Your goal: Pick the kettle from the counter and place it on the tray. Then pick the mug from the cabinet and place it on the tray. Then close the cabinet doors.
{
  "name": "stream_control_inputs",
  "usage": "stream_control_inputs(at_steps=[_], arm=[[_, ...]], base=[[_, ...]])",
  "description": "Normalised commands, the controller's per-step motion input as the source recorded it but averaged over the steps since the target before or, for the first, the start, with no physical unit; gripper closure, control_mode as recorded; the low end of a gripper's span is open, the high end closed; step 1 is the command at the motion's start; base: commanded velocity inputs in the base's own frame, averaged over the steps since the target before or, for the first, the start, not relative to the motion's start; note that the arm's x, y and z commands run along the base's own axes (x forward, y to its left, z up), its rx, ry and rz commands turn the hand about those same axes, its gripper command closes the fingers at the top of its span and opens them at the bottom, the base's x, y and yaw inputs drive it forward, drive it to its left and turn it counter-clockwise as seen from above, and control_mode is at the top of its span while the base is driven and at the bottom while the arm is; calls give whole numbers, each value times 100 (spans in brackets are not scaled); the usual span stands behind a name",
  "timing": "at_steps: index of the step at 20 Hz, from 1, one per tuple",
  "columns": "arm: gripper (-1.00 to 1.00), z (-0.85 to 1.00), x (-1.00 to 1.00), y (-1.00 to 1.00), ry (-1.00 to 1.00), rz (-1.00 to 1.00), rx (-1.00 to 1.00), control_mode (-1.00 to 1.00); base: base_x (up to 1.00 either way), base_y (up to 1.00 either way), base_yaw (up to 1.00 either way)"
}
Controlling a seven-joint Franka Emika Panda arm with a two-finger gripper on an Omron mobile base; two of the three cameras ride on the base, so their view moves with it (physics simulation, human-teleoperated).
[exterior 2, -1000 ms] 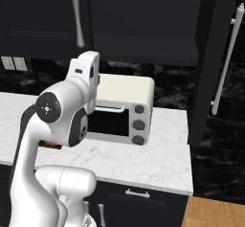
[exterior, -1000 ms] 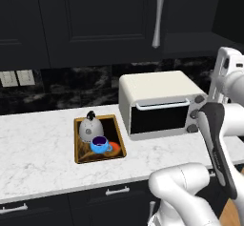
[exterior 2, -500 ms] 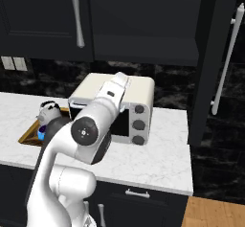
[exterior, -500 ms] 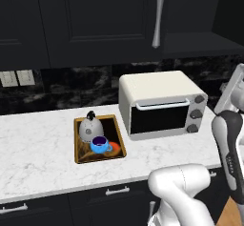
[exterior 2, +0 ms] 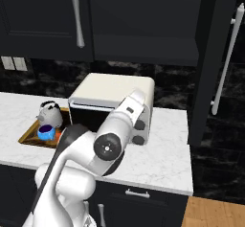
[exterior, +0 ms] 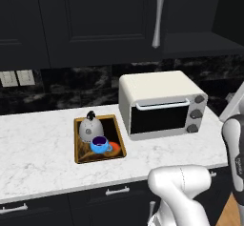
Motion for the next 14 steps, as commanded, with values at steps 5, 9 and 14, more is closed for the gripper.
stream_control_inputs(at_steps=[5, 9, 14], arm=[[100, -37, 0, -29, 0, 0, 11, -100], [100, -29, 0, -22, 0, 0, 7, -100], [100, -21, 0, -13, -9, 0, 7, -100]], base=[[0, 0, 0], [0, 0, 0], [0, 0, 0]])
